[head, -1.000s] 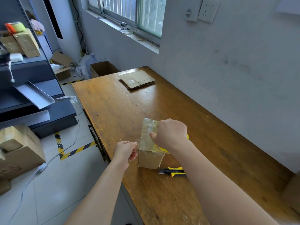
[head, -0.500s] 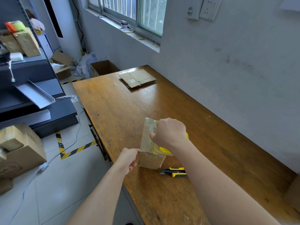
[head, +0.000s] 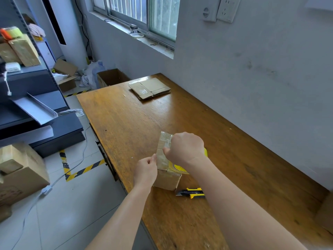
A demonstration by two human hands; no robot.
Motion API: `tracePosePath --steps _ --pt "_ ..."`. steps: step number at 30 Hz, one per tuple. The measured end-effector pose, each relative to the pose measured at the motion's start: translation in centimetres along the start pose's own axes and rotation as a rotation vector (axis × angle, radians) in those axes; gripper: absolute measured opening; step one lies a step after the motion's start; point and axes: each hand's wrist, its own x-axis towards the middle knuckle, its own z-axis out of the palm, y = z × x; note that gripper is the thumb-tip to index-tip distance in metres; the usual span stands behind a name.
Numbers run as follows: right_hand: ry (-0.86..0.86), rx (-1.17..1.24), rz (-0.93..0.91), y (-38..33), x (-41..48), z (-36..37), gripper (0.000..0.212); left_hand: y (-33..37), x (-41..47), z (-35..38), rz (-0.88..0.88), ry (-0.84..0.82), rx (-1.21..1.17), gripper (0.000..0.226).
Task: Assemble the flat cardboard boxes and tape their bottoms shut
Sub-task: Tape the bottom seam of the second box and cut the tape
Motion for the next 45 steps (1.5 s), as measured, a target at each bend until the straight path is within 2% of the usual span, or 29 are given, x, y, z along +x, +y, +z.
tracePosePath --steps 5,8,12,15,17,20,25,29,33,40,42,45 --pt "-0.05 0.095 0.009 0.9 0.3 -0.1 0.044 0.5 0.6 -0.1 -0.029 -0.062 -0.032 0.032" --pt "-0.161 0.322 0.086 3.2 0.6 -0.1 0.052 0.7 1.0 -0.1 -0.028 -0.084 -0.032 0.028" --pt "-0.144 0.532 0.101 5.3 -0.2 0.2 0.063 0.9 0.8 -0.1 0.063 -0.076 0.084 0.032" --pt "-0.082 0.518 0.103 5.3 -1.0 0.1 0.063 0.9 0.7 0.0 0.151 -0.007 0.239 0.032" --pt "-0.097 0.439 0.122 6.0 -1.3 0.4 0.054 0.8 0.8 0.1 0.164 0.01 0.256 0.033" --pt "-0.149 0.34 0.198 7.5 -2.2 2.2 0.051 0.6 0.7 0.2 0.195 0.024 0.303 0.035" --pt "-0.108 0.353 0.228 8.1 -2.6 3.7 0.044 0.8 0.5 0.3 0.184 -0.001 0.258 0.034" --pt "-0.149 0.356 0.247 8.3 -2.8 5.0 0.04 0.5 0.6 0.2 0.181 0.01 0.25 0.033" --pt "-0.127 0.396 0.251 8.1 -3.3 6.7 0.055 0.3 0.9 0.1 0.154 -0.044 0.171 0.033" --pt "-0.075 0.379 0.273 6.7 -4.3 8.4 0.051 -0.1 0.5 0.5 0.202 0.042 0.279 0.038" --pt "-0.096 0.341 0.26 6.5 -4.0 8.1 0.05 0.0 0.1 0.9 0.173 -0.001 0.241 0.04" --pt "-0.133 0.297 0.259 5.7 -4.0 7.8 0.048 0.2 0.0 0.9 0.2 -0.103 0.213 0.03"
